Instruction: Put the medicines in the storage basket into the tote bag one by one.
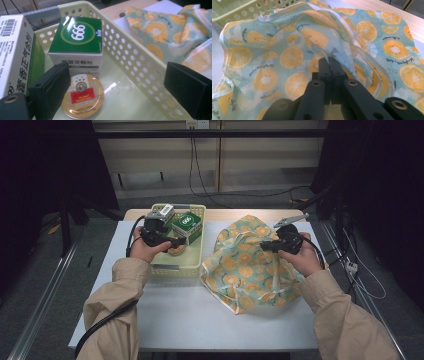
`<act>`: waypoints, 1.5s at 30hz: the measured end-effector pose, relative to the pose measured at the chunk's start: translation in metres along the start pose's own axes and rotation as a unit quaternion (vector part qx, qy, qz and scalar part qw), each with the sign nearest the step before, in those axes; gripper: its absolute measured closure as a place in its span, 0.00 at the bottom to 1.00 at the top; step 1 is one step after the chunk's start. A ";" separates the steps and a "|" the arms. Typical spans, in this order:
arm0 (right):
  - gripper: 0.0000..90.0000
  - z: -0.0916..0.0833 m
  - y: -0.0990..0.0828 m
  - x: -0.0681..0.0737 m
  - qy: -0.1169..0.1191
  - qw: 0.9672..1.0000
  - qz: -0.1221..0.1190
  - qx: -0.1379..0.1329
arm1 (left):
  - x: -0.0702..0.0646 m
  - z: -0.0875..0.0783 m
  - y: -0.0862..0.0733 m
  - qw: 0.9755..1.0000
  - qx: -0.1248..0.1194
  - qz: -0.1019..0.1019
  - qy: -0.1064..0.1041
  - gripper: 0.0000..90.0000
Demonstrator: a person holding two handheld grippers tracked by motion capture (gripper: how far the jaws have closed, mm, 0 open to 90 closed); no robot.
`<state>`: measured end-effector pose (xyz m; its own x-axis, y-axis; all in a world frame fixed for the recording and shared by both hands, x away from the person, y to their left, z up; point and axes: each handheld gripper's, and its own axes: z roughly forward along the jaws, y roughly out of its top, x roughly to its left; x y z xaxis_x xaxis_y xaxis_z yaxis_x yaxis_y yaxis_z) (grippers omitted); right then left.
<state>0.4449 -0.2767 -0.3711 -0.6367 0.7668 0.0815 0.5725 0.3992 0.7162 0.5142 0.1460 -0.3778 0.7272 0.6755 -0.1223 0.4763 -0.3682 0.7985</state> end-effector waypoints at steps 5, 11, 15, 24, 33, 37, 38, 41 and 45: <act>1.00 0.002 0.000 0.001 0.002 1.000 0.000 0.003 | 0.005 0.010 0.003 1.000 0.009 0.005 -0.003 0.10; 1.00 0.002 0.000 0.002 0.004 1.000 -0.002 0.002 | 0.012 0.027 0.002 0.999 0.033 0.009 -0.002 0.10; 1.00 0.001 -0.001 0.001 0.003 1.000 -0.001 0.003 | 0.016 0.043 -0.005 0.998 0.061 0.022 0.018 0.11; 1.00 0.000 -0.001 -0.001 0.003 1.000 0.000 0.001 | 0.024 0.061 -0.018 0.992 0.107 0.048 0.054 0.13; 1.00 0.003 -0.001 0.001 0.007 1.000 -0.002 0.004 | 0.024 0.072 -0.023 0.986 0.145 0.059 0.061 0.16; 1.00 0.003 -0.001 0.001 0.006 1.000 0.000 0.002 | 0.024 0.074 -0.026 0.983 0.172 0.036 0.055 0.20; 1.00 0.003 -0.001 0.001 0.008 1.000 0.001 0.001 | 0.025 0.074 -0.027 0.983 0.171 0.029 0.055 0.22; 1.00 0.004 -0.002 0.002 0.007 1.000 0.001 0.003 | 0.025 0.072 -0.025 0.981 0.181 0.020 0.066 0.22; 1.00 0.004 -0.002 0.003 0.006 1.000 0.000 0.004 | 0.026 0.065 -0.020 0.986 0.154 -0.002 0.064 0.23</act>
<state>0.4441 -0.2732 -0.3750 -0.6423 0.7612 0.0892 0.5770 0.4037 0.7100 0.5558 0.1300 -0.4350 0.6661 0.7450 -0.0341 0.6212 -0.5289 0.5783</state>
